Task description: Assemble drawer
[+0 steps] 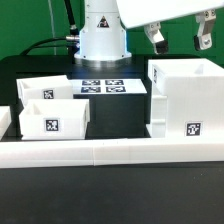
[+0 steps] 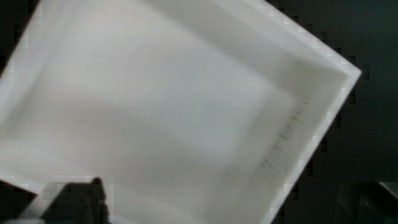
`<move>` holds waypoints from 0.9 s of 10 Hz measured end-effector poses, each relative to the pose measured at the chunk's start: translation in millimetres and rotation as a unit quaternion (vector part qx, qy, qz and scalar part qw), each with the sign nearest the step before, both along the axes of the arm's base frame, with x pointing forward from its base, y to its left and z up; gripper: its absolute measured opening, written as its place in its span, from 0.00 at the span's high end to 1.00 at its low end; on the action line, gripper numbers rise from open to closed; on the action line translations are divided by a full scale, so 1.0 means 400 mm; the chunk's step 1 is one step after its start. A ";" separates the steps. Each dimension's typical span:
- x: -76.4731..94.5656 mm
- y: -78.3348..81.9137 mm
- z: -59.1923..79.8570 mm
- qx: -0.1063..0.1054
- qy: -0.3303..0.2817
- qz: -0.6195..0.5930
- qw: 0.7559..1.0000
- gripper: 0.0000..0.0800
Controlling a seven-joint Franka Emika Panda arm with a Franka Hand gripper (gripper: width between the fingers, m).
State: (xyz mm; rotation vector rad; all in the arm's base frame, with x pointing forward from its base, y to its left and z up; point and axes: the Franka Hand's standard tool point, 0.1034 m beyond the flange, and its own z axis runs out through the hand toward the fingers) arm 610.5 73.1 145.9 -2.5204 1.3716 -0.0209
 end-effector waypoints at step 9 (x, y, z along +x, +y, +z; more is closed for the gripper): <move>-0.034 -0.057 -0.012 -0.070 -0.043 0.416 0.906 0.19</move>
Offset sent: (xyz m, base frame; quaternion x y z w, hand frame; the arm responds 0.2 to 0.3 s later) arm -0.0244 -0.0270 -0.0028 -0.1133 -0.0223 -0.4271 0.8968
